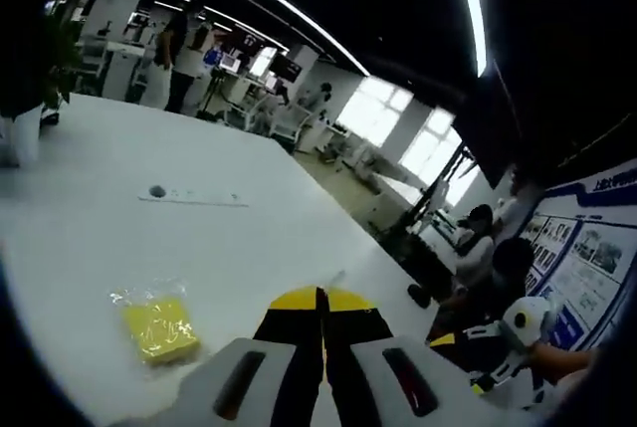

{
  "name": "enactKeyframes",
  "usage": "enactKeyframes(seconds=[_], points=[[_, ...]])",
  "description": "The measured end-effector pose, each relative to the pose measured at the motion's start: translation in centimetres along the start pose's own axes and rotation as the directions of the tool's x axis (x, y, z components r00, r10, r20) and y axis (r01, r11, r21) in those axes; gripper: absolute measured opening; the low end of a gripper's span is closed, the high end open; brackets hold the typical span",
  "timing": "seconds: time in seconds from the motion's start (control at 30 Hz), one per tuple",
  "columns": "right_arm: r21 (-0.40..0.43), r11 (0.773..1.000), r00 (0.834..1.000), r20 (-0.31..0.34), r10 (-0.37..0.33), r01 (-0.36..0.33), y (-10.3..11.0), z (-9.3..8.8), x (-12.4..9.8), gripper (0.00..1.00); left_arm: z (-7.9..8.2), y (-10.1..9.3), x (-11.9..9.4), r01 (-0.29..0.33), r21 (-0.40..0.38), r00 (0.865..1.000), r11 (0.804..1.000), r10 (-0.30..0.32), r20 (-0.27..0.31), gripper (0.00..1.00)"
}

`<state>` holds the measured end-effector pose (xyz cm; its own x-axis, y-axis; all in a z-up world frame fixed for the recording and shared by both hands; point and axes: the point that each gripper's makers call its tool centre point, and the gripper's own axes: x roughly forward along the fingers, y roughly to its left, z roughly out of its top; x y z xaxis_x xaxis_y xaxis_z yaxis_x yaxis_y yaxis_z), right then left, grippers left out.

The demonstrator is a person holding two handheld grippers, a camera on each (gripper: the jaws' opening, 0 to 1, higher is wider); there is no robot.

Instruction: Compare the silicone blocks by pressing each to a similar depth, holding the contact briefly, and releasing to observe deformation and rebound differences across the visible hardness samples.

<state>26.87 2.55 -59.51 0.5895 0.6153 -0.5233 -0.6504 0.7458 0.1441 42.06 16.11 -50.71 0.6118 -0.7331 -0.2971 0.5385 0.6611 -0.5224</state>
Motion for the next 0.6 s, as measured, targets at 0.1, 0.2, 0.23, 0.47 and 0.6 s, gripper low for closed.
enactKeyframes(seconds=[0.1,0.2,0.23,0.47,0.6], points=[[-0.015,1.000,1.000,-0.001,0.002,-0.002,0.1,0.4,0.0,0.60,0.5,-0.1,-1.1,-0.006,0.022,1.000,1.000,0.006,0.001,0.00],[-0.033,0.999,1.000,-0.007,0.012,-0.012,0.5,0.7,0.2,0.60,0.7,-0.3,-2.5,-0.011,0.028,1.000,1.000,0.011,0.005,0.00],[-0.040,0.999,1.000,-0.010,0.015,-0.016,0.6,0.7,0.3,0.60,0.7,-0.4,-2.8,-0.011,0.031,1.000,0.999,0.011,0.007,0.00],[-0.065,0.997,0.999,-0.020,0.040,-0.042,1.5,1.3,1.1,0.60,0.8,-0.3,-4.7,-0.016,0.063,1.000,0.998,0.015,0.016,0.00],[-0.087,0.994,0.998,-0.027,0.057,-0.059,1.8,2.0,1.6,0.61,0.9,-0.1,-5.3,-0.015,0.067,1.000,0.998,0.014,0.015,0.00]])
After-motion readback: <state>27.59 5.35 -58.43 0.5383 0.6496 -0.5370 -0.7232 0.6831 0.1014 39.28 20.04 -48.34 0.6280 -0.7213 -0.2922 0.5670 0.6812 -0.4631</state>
